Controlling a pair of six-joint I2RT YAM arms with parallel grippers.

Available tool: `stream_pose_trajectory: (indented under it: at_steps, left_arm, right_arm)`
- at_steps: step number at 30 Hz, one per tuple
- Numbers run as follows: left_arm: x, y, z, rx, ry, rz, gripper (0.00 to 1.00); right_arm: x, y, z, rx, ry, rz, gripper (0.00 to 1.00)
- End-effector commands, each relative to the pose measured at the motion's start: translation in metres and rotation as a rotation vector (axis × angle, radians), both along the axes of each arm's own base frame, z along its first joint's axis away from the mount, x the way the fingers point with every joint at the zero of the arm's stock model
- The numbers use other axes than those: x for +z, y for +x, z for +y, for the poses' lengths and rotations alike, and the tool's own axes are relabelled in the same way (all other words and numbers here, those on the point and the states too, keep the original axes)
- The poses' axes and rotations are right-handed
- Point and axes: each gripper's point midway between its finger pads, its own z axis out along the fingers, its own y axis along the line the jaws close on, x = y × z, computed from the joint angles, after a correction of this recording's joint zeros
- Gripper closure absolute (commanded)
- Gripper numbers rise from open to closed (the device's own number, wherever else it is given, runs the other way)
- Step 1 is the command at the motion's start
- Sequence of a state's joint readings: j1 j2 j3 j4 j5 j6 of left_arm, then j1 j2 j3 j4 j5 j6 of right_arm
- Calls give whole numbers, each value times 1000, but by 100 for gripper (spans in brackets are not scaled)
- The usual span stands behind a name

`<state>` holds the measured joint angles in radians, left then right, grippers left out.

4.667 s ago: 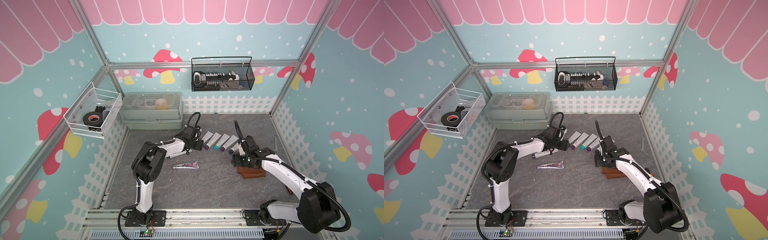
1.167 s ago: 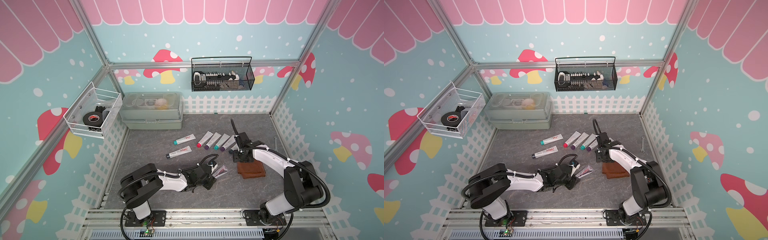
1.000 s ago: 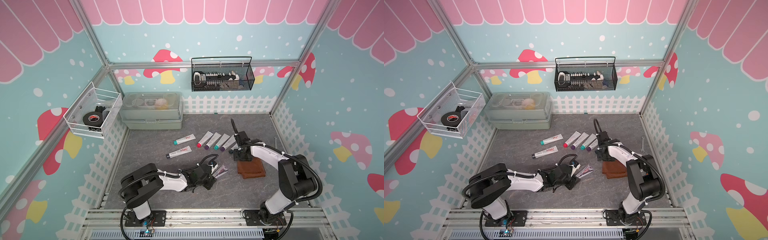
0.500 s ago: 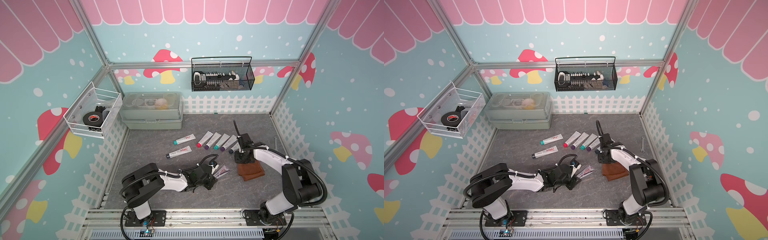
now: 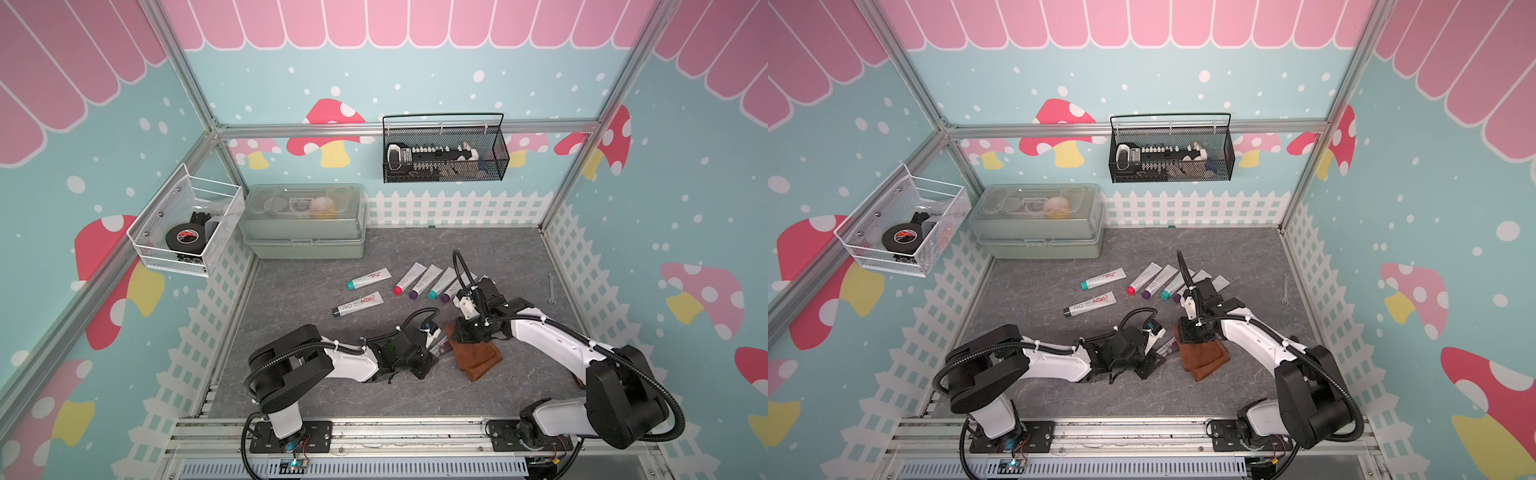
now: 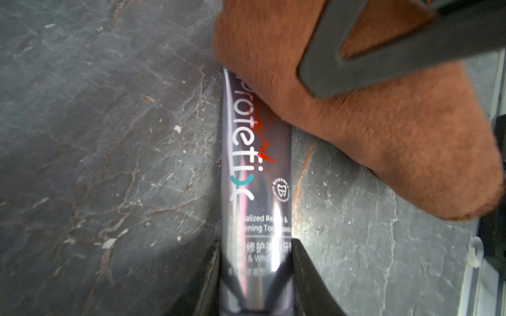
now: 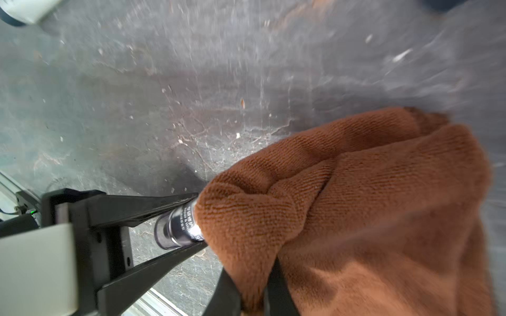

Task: Wipe the surface of the toothpaste tube
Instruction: Wipe the dirt from the toothpaste tube.

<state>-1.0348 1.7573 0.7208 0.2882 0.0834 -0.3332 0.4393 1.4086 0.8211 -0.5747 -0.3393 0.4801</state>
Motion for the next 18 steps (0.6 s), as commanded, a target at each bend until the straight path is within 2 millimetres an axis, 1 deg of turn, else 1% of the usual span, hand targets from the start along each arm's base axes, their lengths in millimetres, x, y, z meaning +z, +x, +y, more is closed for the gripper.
stream_pose_trajectory:
  at_steps: [1,4,6,7,9,12,13,16,18]
  left_arm:
    - [-22,-9,11,-5,75,46,65]
    - [-22,-9,12,-3,77,47,65]
    - [-22,-9,12,-3,75,46,65]
    - [-22,-9,12,0,76,46,65]
    - [-23,-9,14,4,76,43,65]
    - [-21,-10,17,10,71,36,66]
    - [-21,-10,18,11,72,33,67]
    - [-21,-10,21,17,73,30,68]
    - [-21,-10,21,20,69,27,68]
  right_arm:
    - [-11,-7,12,37,20,46,92]
    - [-25,-7,11,44,-36,66,92]
    - [-36,-4,3,35,-105,72,93]
    - [-41,-2,-4,24,-154,74,94]
    - [-48,4,-26,-4,-297,62,96]
    - [-48,14,-56,-41,-479,25,96]
    - [-48,16,-61,-47,-510,19,96]
    - [-50,21,-70,-59,-560,14,96]
    - [-54,23,-67,-57,-547,22,96]
